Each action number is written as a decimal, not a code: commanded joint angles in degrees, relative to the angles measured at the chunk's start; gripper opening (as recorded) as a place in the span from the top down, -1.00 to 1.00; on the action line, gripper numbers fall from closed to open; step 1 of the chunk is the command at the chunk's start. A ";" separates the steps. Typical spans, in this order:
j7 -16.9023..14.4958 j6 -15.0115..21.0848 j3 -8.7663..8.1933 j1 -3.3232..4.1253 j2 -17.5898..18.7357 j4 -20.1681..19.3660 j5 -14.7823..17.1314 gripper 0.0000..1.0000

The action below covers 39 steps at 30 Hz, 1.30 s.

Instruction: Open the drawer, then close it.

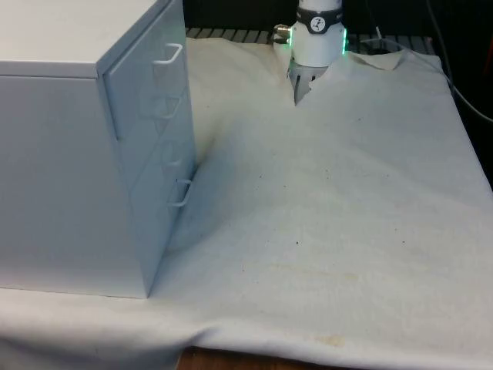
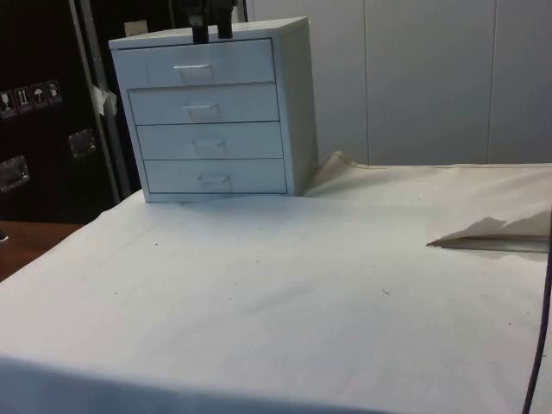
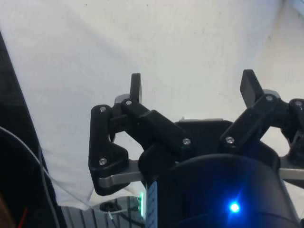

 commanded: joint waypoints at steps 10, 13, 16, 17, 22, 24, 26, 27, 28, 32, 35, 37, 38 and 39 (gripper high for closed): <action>0.74 -0.74 0.23 0.63 6.07 6.93 -0.57 -1.00; 1.09 -0.97 0.29 0.80 7.45 8.59 -1.20 -1.00; 1.55 -1.09 0.34 0.97 8.59 9.91 -2.29 -1.00; 1.66 -1.15 0.34 1.03 8.94 10.31 -2.64 -1.00; 1.78 -0.52 0.57 1.09 9.68 11.00 -3.50 -1.00; 2.92 -1.43 0.52 1.55 11.12 12.72 -5.56 -1.00; 3.21 -1.49 0.52 1.72 11.75 13.41 -6.36 -1.00; 3.38 -1.49 0.52 1.78 12.09 13.81 -6.82 -1.00; 3.67 -1.55 0.52 1.95 12.72 14.50 -7.68 -1.00; 4.13 -1.72 0.52 2.18 13.69 15.58 -9.00 -1.00; 4.53 -1.89 0.46 2.35 14.67 16.73 -10.26 -1.00; 4.76 -2.12 0.46 2.46 15.30 17.48 -11.12 -1.00; 4.93 -2.35 0.46 2.58 15.93 18.28 -12.03 -1.00; 4.58 -1.49 0.63 2.29 15.64 17.82 -11.52 -1.00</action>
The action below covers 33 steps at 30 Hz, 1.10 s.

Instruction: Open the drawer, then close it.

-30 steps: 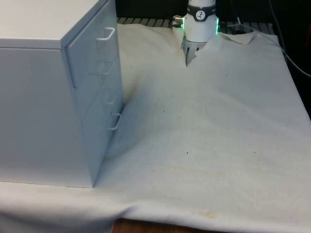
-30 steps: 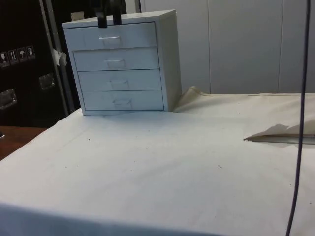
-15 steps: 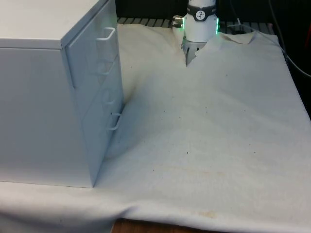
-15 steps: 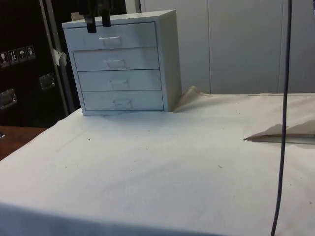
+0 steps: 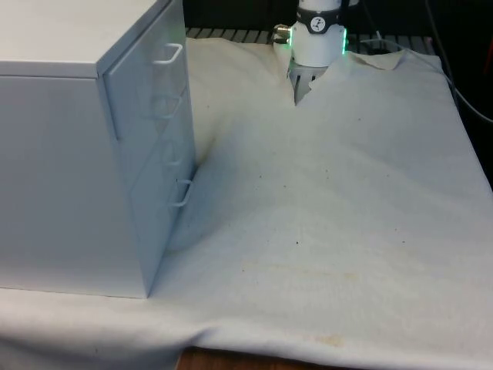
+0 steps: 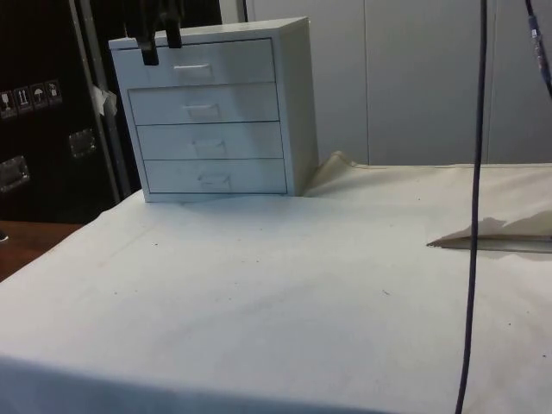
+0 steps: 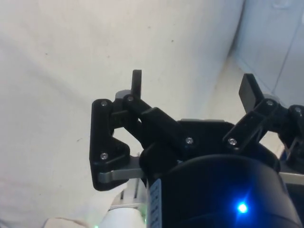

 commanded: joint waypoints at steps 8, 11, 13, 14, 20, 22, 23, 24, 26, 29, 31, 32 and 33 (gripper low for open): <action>0.34 -1.38 -0.06 0.11 1.78 2.52 -3.09 -1.00; 0.34 -2.12 -0.57 0.11 2.46 3.38 -5.04 -1.00; 0.34 -2.18 -0.80 0.06 2.64 3.55 -5.84 -1.00; 0.29 -2.18 -0.92 0.06 2.69 3.61 -6.25 -1.00; 0.17 -2.01 -1.60 -0.06 3.09 3.90 -8.65 -1.00; 0.29 -1.83 -1.89 -0.11 3.44 4.18 -9.80 -1.00; 0.34 -1.83 -1.95 -0.11 3.55 4.30 -10.08 -1.00; 0.34 -1.78 -2.01 -0.11 3.67 4.41 -10.49 -1.00; 0.34 -1.43 -1.89 -0.23 3.50 4.13 -10.37 -1.00; 0.69 -1.55 -2.35 -0.11 4.41 4.87 -11.86 -1.00; 1.20 -1.26 -2.52 -0.06 5.04 5.04 -12.78 -1.00; 1.43 -1.09 -2.52 -0.06 5.33 5.04 -13.06 -1.00; 1.66 -0.97 -2.52 -0.06 5.61 5.10 -13.29 -1.00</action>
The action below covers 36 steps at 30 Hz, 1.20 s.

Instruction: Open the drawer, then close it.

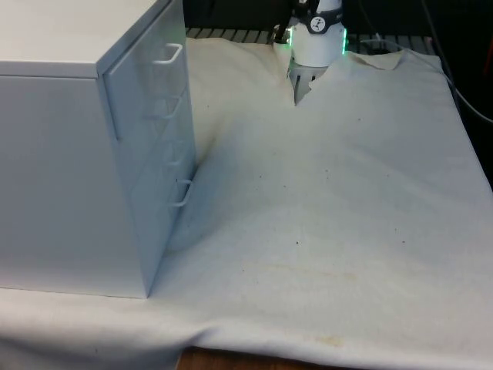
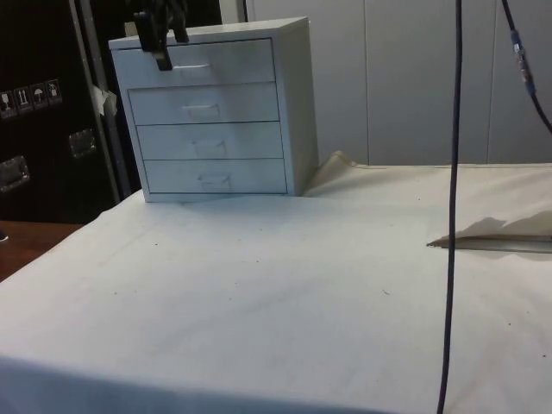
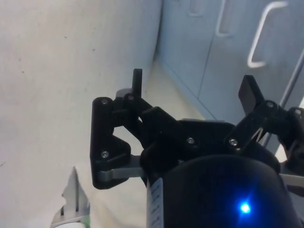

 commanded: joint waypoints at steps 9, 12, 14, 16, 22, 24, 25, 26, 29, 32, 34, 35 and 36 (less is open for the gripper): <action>1.09 1.66 -1.15 -0.11 2.46 0.46 -1.78 -1.00; 1.20 2.01 -1.60 -0.06 2.86 0.52 -2.18 -1.00; 1.20 2.52 -2.18 -0.11 3.32 0.63 -2.75 -1.00; 1.26 2.75 -2.46 -0.11 3.61 0.69 -3.21 -1.00; 1.26 4.70 -3.72 -0.29 5.10 0.57 -3.50 -1.00; 1.20 5.39 -4.13 -0.23 5.50 0.52 -3.44 -1.00; 1.15 5.73 -4.35 -0.29 5.73 0.57 -3.44 -1.00; 1.09 6.07 -4.58 -0.34 5.90 0.63 -3.44 -1.00; 0.97 7.10 -5.50 -0.34 6.65 0.92 -3.55 -1.00; 0.97 7.45 -5.84 -0.29 6.93 1.03 -3.61 -1.00; 1.03 7.56 -6.02 -0.29 6.99 1.09 -3.67 -1.00; 1.09 7.62 -6.07 -0.29 6.99 1.09 -3.78 -1.00; 1.15 7.68 -6.13 -0.29 6.99 1.09 -3.84 -1.00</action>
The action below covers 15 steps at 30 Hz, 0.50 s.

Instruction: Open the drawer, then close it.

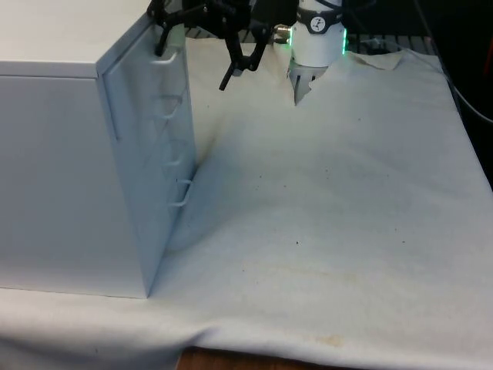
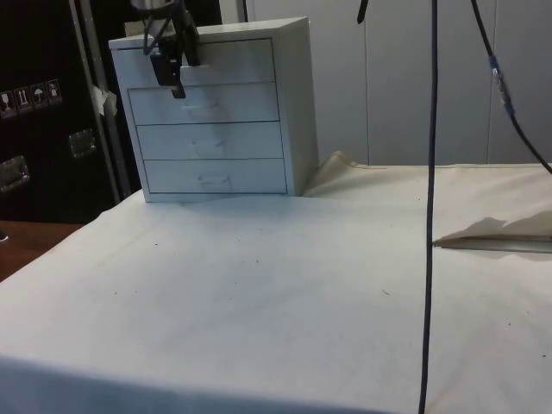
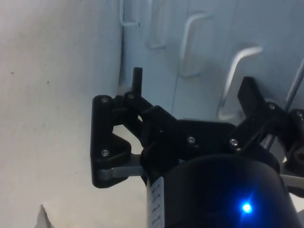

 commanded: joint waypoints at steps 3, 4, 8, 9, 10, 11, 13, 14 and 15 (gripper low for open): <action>0.00 0.06 -0.06 0.00 0.00 0.00 0.00 -1.00; 0.11 0.63 -0.34 0.00 0.17 0.11 -0.63 -1.00; 0.23 0.69 -0.40 -0.06 0.17 0.06 -0.69 -1.00; 0.23 0.69 -0.40 -0.06 0.17 0.06 -0.74 -1.00; 0.23 0.74 -0.40 -0.06 0.17 0.06 -0.74 -1.00; 0.23 0.74 -0.40 -0.06 0.17 0.06 -0.74 -1.00; 0.17 0.06 -0.06 0.06 0.00 0.00 -0.06 -1.00; 0.17 0.06 -0.06 0.06 0.00 0.00 -0.11 -1.00; 0.29 0.74 -0.40 -0.06 0.17 0.06 -0.86 -0.95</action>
